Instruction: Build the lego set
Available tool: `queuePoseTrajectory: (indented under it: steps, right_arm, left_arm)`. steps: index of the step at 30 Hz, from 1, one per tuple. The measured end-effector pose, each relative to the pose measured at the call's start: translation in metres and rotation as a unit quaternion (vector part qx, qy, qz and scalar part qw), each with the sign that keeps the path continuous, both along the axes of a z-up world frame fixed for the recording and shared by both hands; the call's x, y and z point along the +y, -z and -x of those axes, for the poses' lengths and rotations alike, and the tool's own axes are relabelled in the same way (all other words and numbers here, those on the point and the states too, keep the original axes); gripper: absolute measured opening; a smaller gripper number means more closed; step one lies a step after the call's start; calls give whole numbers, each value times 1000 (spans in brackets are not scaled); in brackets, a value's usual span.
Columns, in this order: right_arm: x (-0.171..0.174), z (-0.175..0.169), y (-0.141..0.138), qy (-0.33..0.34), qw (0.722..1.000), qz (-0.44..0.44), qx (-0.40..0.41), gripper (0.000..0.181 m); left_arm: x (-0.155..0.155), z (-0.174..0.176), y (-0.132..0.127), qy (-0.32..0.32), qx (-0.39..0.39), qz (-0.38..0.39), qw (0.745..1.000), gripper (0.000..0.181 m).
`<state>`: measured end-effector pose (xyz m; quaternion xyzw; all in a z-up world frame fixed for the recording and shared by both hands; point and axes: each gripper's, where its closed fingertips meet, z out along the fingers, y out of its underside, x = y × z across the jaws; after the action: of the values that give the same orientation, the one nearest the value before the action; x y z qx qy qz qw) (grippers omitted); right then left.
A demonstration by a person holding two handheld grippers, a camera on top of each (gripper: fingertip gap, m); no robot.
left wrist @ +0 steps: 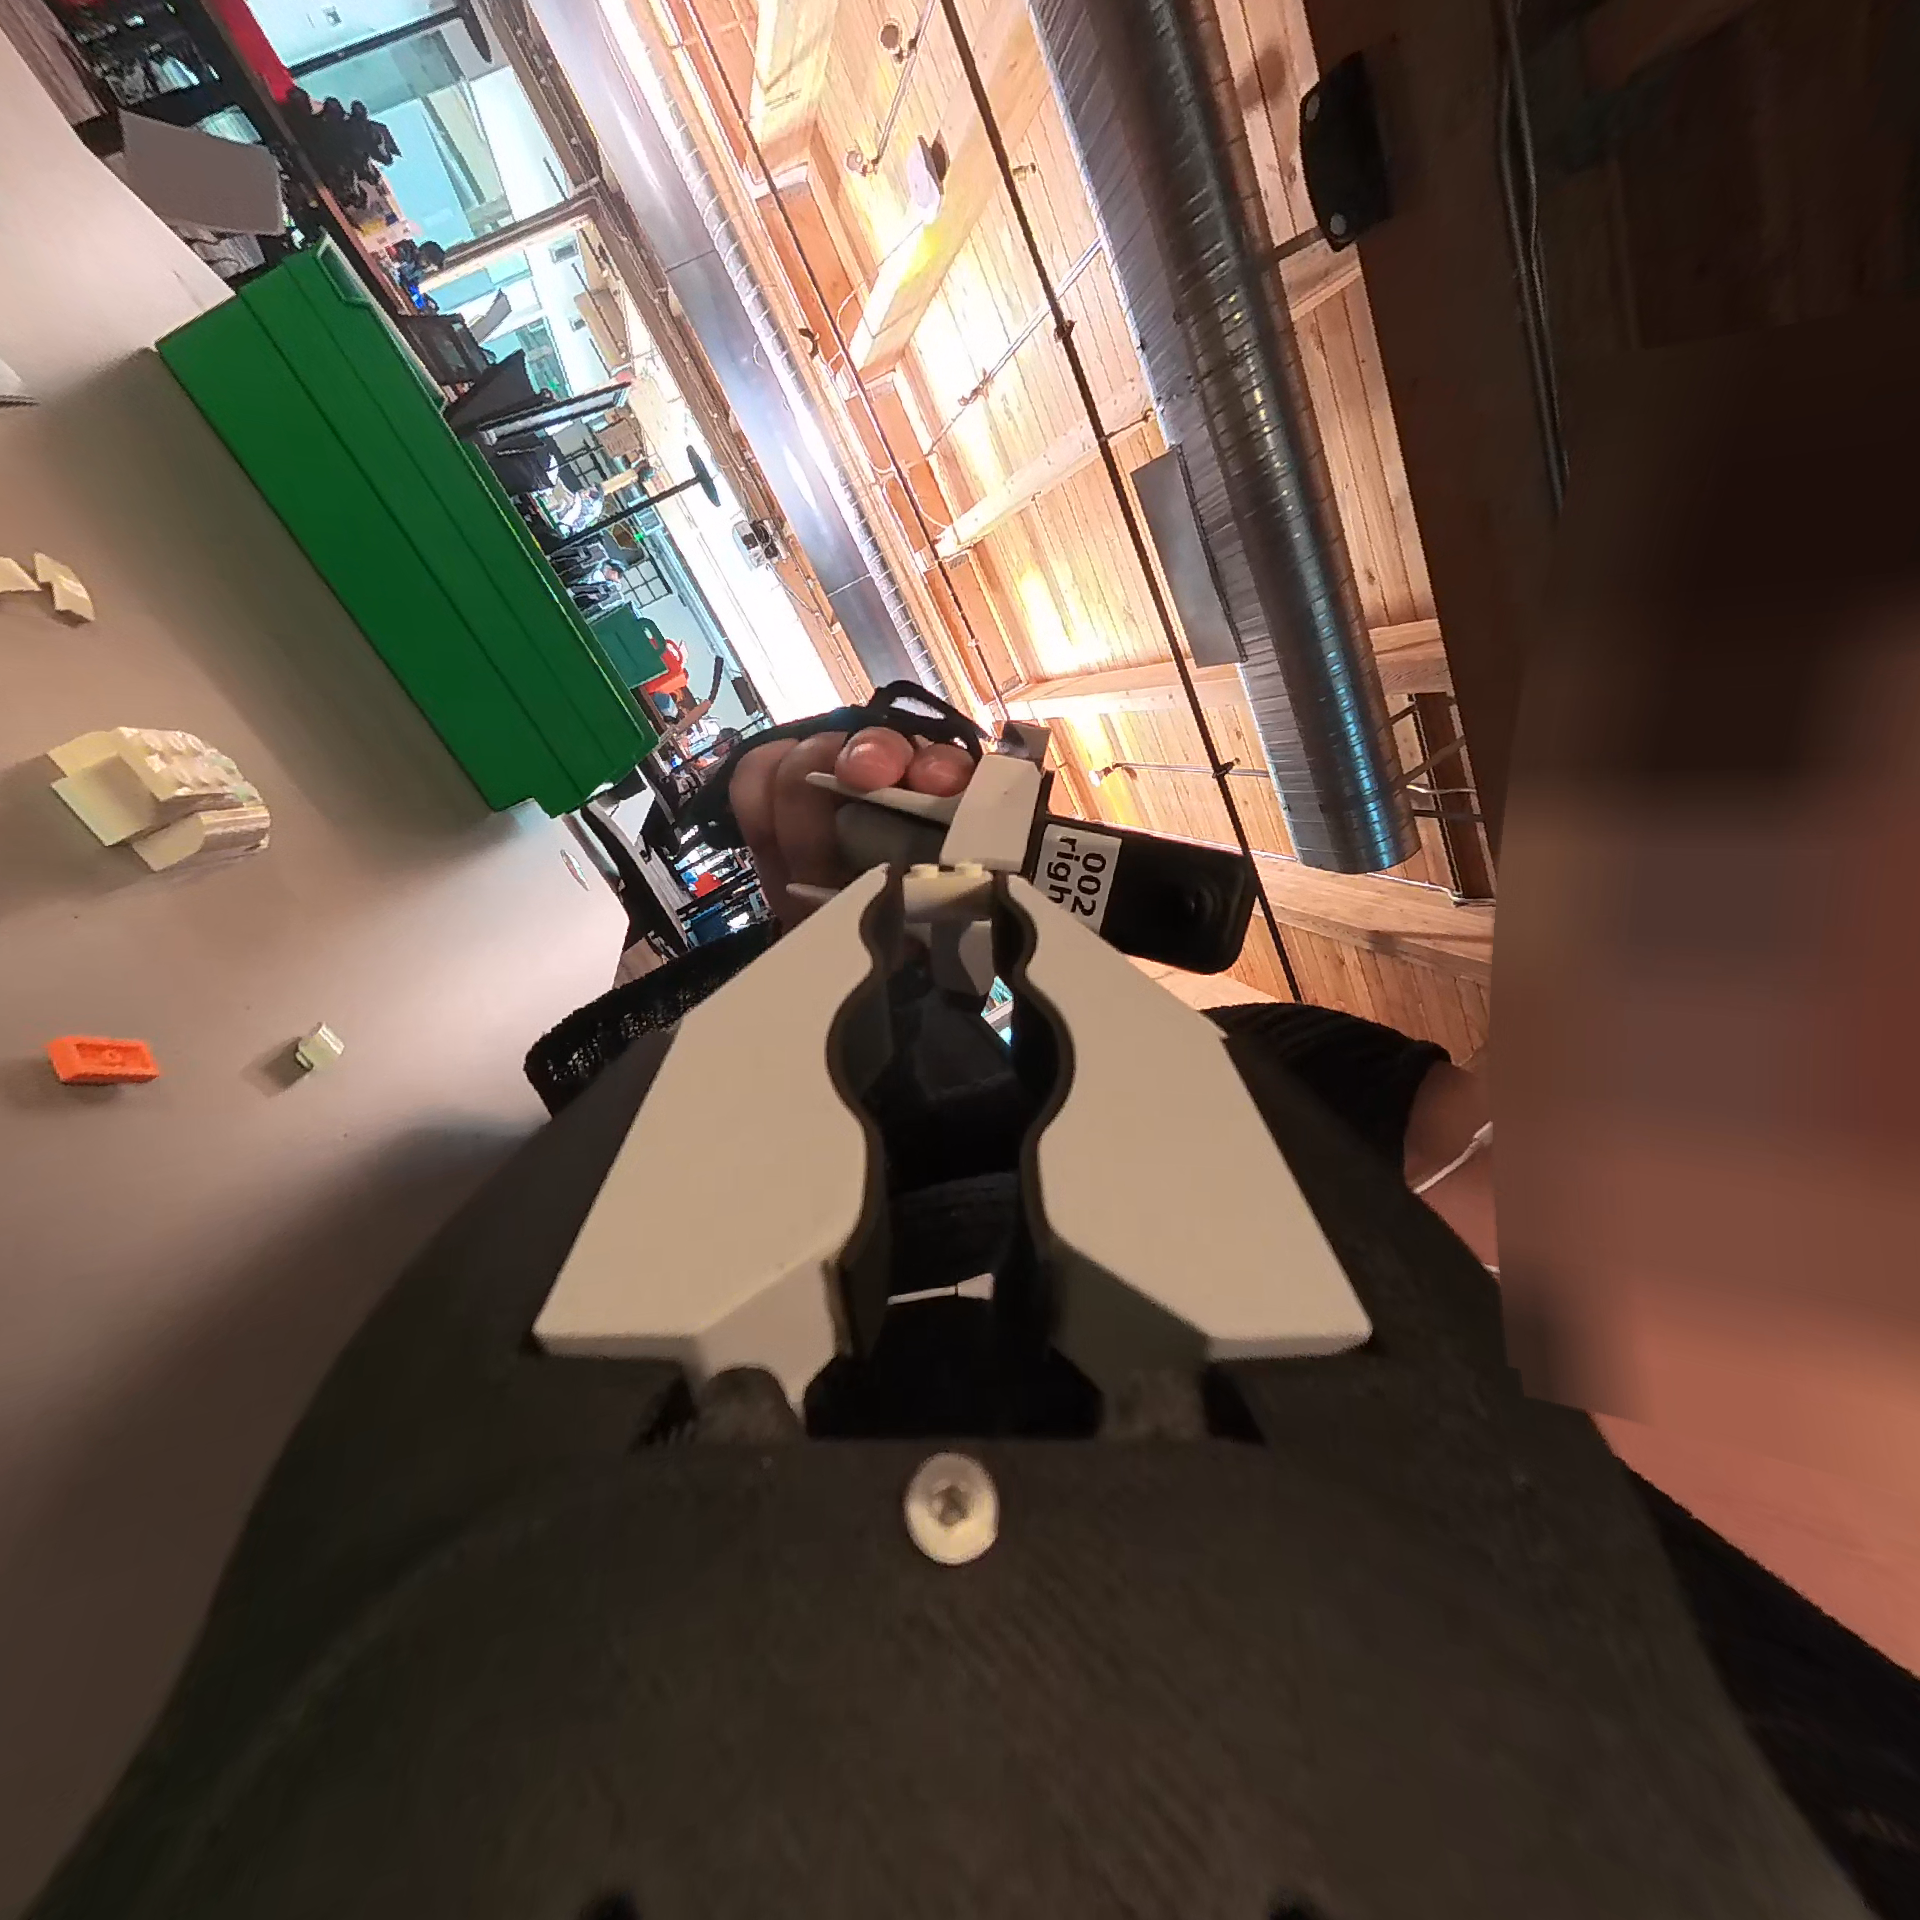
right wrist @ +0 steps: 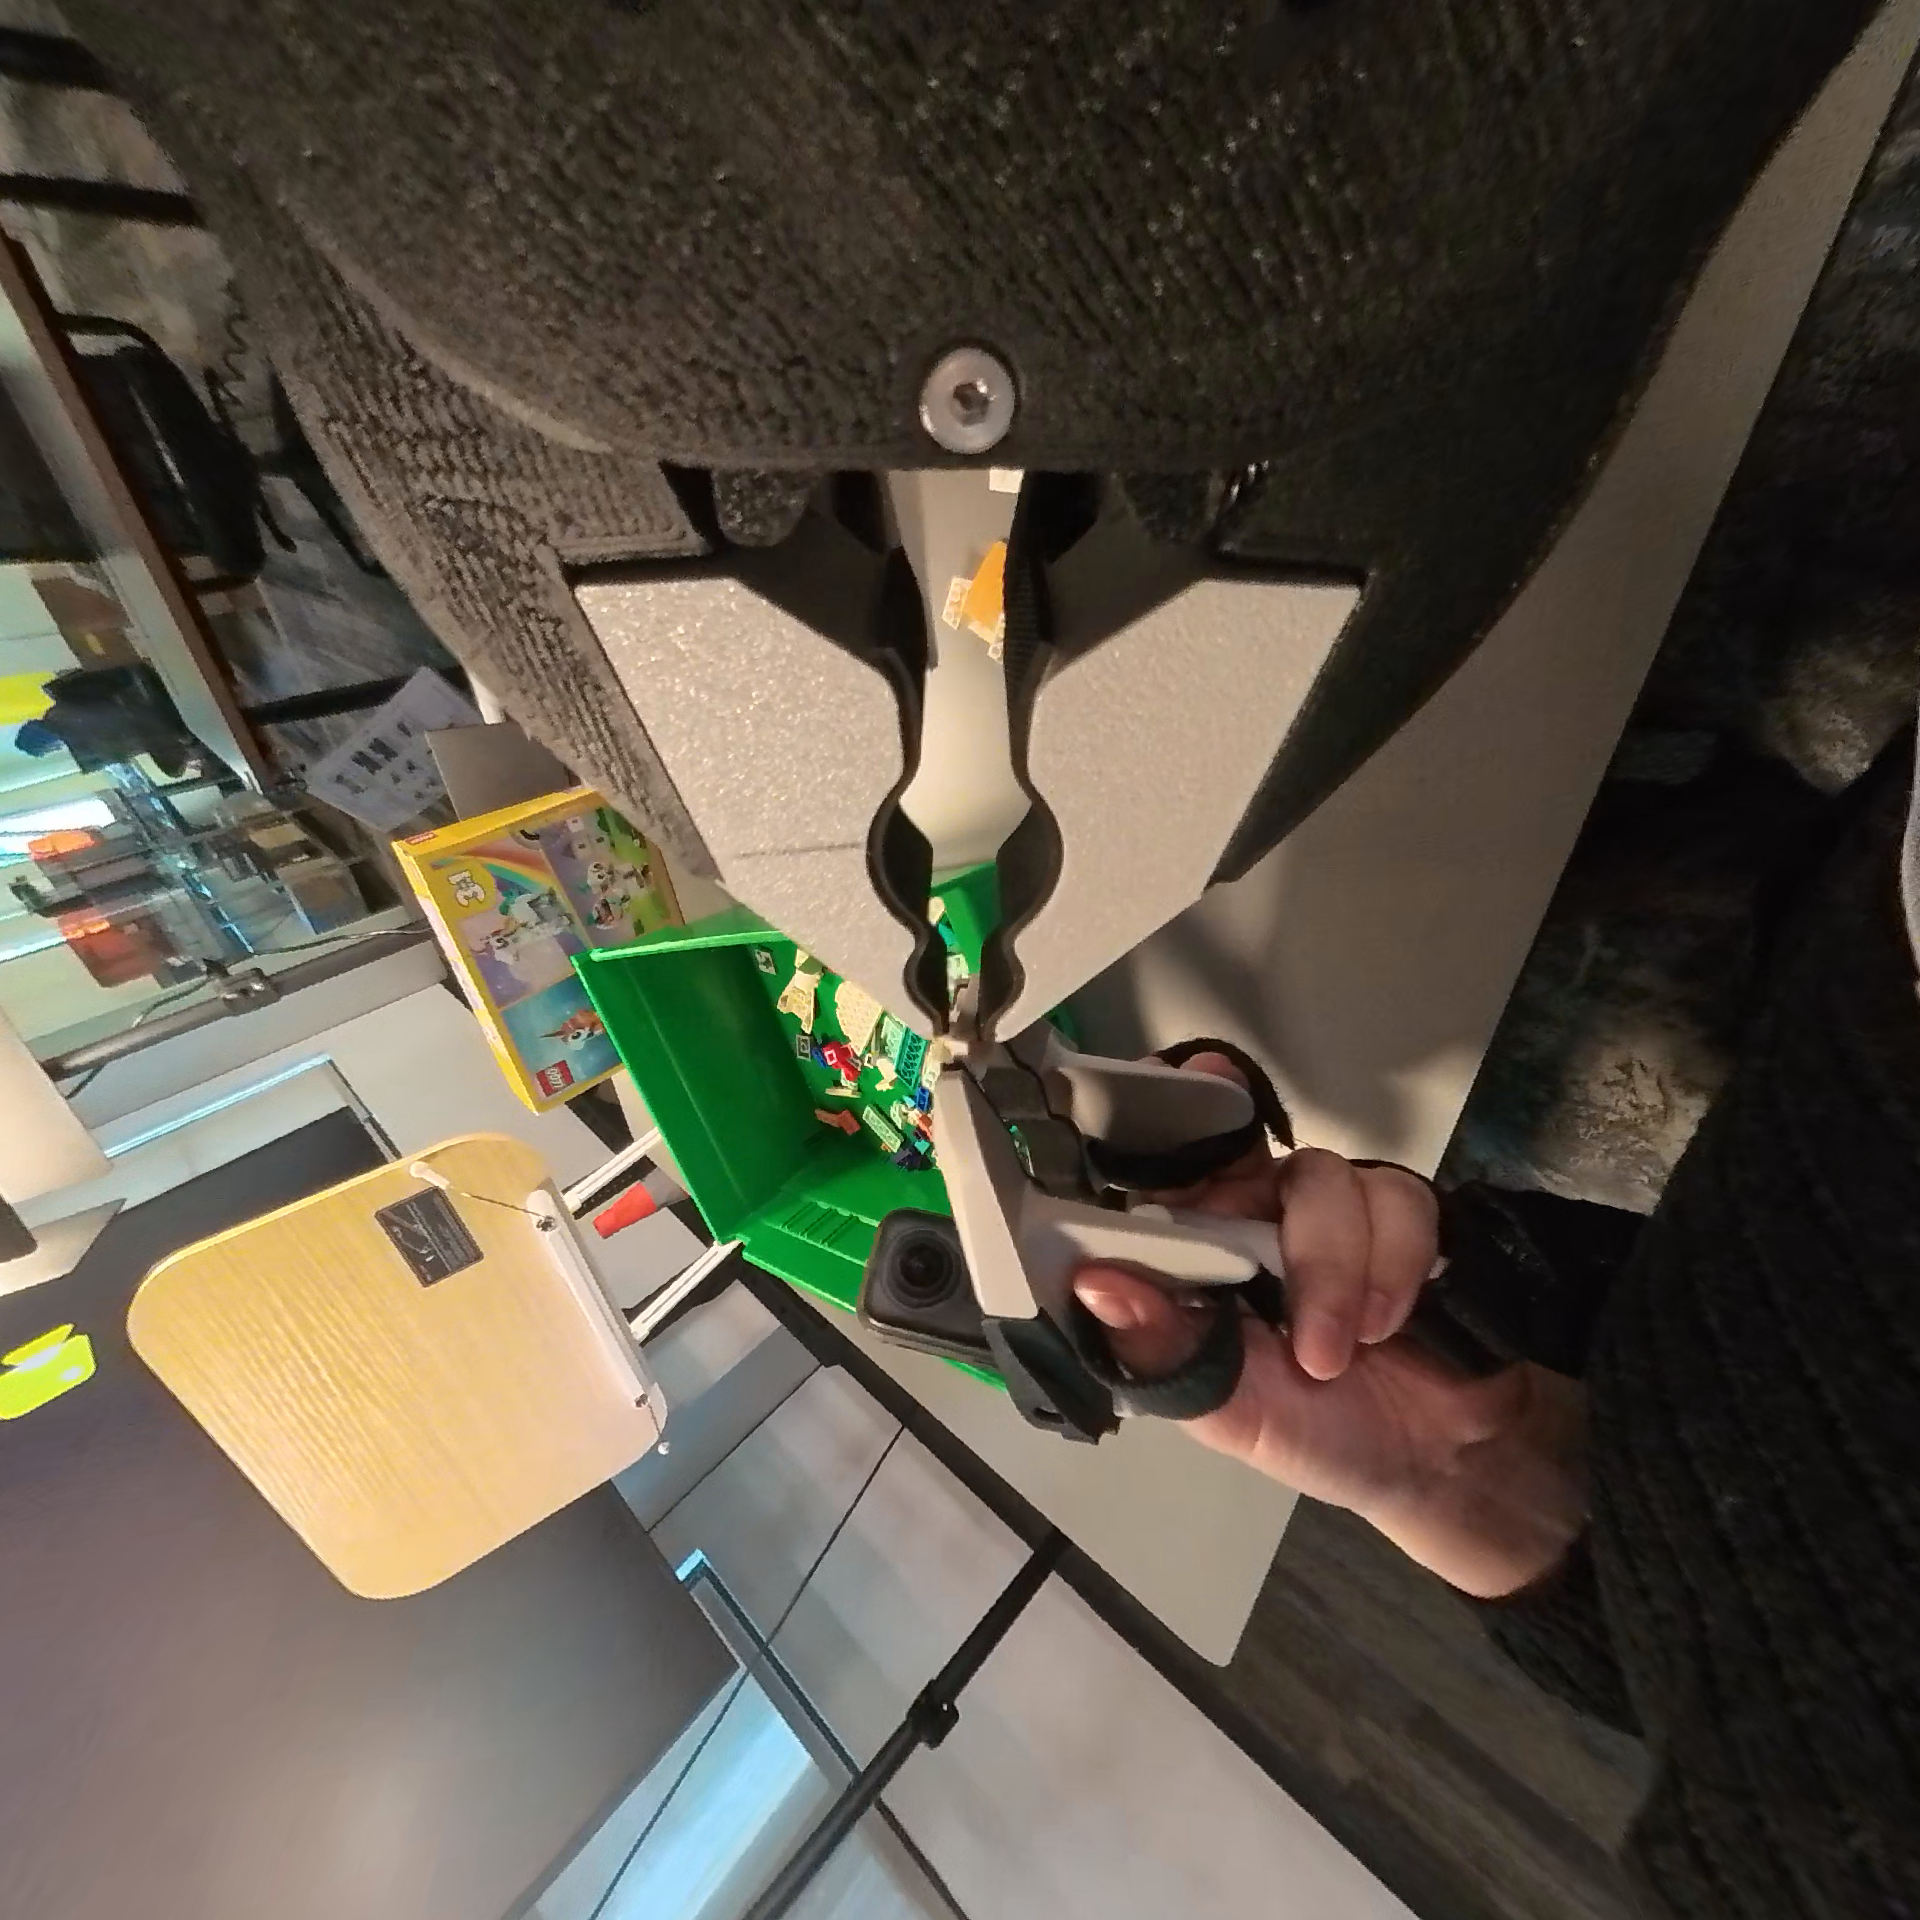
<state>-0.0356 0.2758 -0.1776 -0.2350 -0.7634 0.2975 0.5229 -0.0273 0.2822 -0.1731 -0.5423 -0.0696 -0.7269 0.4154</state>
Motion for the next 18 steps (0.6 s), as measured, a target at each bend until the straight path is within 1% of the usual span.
queuePoseTrajectory:
  steps: [9, 12, 13, 16, 18]
  right_arm:
    - [0, 0, -2, 2, 1000, 5, 7, 3]
    - [1, 1, -4, 5, 1000, 25, 11, 3]
    - [3, 2, -4, 11, 999, 34, 10, 2]
    - [15, 4, -4, 36, 994, 100, 3, 2]
    - [22, 5, -1, 47, 983, 179, -18, 2]
  left_arm:
    - [0, 0, -1, -4, 0, -10, 1000, 16]
    - [0, 2, -4, -21, 15, -28, 999, 18]
    - [1, 3, -5, -31, 24, -35, 999, 18]
    - [1, 7, -6, -66, 80, -74, 992, 32]
    - [4, 10, -1, -112, 159, -107, 975, 39]
